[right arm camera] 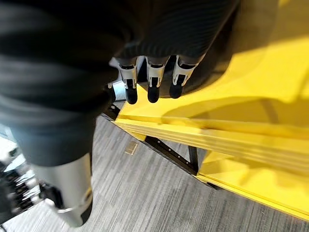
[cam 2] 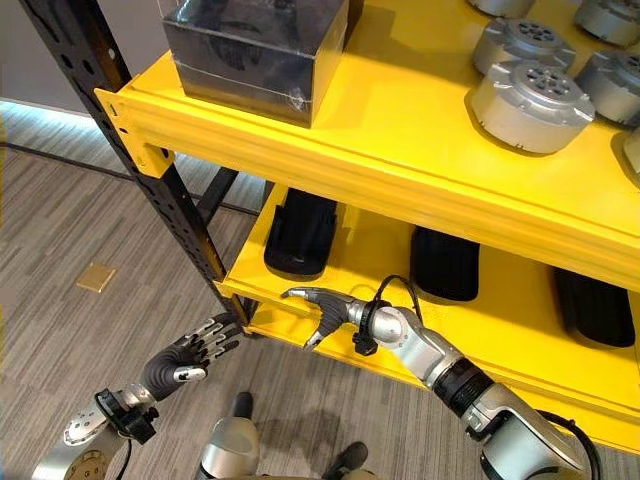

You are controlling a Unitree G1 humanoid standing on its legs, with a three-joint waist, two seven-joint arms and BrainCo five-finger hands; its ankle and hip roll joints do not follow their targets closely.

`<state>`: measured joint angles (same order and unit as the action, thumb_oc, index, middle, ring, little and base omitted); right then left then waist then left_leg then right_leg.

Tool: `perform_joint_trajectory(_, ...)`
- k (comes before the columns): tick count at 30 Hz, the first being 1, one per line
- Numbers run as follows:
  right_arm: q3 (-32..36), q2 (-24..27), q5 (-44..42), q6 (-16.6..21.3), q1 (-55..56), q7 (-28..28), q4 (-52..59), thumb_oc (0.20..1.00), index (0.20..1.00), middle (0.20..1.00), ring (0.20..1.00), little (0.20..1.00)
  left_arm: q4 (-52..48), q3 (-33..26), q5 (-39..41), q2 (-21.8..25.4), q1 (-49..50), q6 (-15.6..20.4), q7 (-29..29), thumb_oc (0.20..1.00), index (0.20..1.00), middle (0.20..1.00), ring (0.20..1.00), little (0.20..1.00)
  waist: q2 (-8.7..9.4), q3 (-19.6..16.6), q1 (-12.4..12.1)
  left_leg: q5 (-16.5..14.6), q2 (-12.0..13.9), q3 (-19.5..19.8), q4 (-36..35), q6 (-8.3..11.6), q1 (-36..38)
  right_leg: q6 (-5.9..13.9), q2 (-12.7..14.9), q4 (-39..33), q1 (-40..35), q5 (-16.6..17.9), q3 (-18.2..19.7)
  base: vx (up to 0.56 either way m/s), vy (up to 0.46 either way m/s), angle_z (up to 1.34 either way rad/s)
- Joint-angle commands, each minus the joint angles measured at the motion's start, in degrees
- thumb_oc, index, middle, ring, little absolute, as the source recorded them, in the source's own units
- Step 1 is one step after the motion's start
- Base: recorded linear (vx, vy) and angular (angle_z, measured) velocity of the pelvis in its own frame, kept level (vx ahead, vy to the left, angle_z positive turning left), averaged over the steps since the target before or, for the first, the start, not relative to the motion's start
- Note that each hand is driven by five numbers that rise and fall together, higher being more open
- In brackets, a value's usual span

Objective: Move parts from the plastic box to the shelf.

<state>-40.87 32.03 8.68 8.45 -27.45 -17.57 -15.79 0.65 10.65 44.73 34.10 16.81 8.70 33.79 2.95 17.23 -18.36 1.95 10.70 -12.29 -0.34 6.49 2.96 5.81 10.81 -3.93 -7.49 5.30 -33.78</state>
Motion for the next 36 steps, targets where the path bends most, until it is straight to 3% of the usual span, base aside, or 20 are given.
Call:
perform_joint_trajectory(1,-0.83,-0.93,0.93,1.85,-5.13,1.74,0.02,1.0,1.0,1.0,1.0,1.0,-1.83,1.03,3.4,-0.2,-0.64,3.47,2.43,1.0,1.0,1.0,1.0,1.0,-1.38,-1.25,-1.42,4.13,1.93,-1.43,1.0,-0.46,-2.99,4.08,3.78,10.48,-0.67,-6.55,1.65,0.01,-0.007,0.13)
perform_joint_trajectory(13,-2.27,-8.11,6.38,0.23,-8.99,7.85,-9.93,1.0,1.0,1.0,1.0,1.0,-1.55,1.79,2.9,-1.3,-4.14,3.55,1.31,1.0,1.0,1.0,1.0,1.0,-1.96,0.81,-3.34,4.34,2.0,-0.25,2.42,-0.38,-5.46,4.14,3.83,11.55,0.48,-6.73,0.57,-0.01,-0.001,0.02)
perform_joint_trajectory(16,-2.78,-9.88,10.63,-0.63,-10.76,13.36,-13.05,1.0,1.0,1.0,1.0,1.0,-1.24,2.57,3.11,-1.55,-5.54,3.59,0.85,1.0,1.0,1.0,1.0,1.0,-2.66,1.65,-3.81,4.41,1.88,-0.05,2.99,-0.42,-6.42,4.33,4.46,12.15,1.17,-6.57,0.08,-0.02,0.032,0.09)
perform_joint_trajectory(22,-2.01,-11.19,11.08,-2.89,-12.68,17.96,-15.93,1.0,1.0,1.0,1.0,1.0,-1.12,3.7,3.84,-1.93,-7.37,3.29,-0.58,1.0,1.0,1.0,1.0,1.0,-3.31,2.53,-3.72,4.23,1.89,-0.07,3.81,-0.49,-7.5,4.48,5.21,13.12,2.37,-6.49,-0.08,-0.01,0.026,0.01)
perform_joint_trajectory(36,-1.2,-12.89,11.26,-8.02,-14.85,20.48,-21.13,1.0,1.0,1.0,1.0,1.0,-0.82,4.37,2.57,-1.84,-9.66,2.67,-2.67,1.0,1.0,1.0,1.0,1.0,-3.66,3.2,-3.87,4.02,1.82,-0.07,4.44,-0.68,-8.06,4.39,6.04,14.35,3.4,-6.39,-0.13,0.0,0.001,0.01)
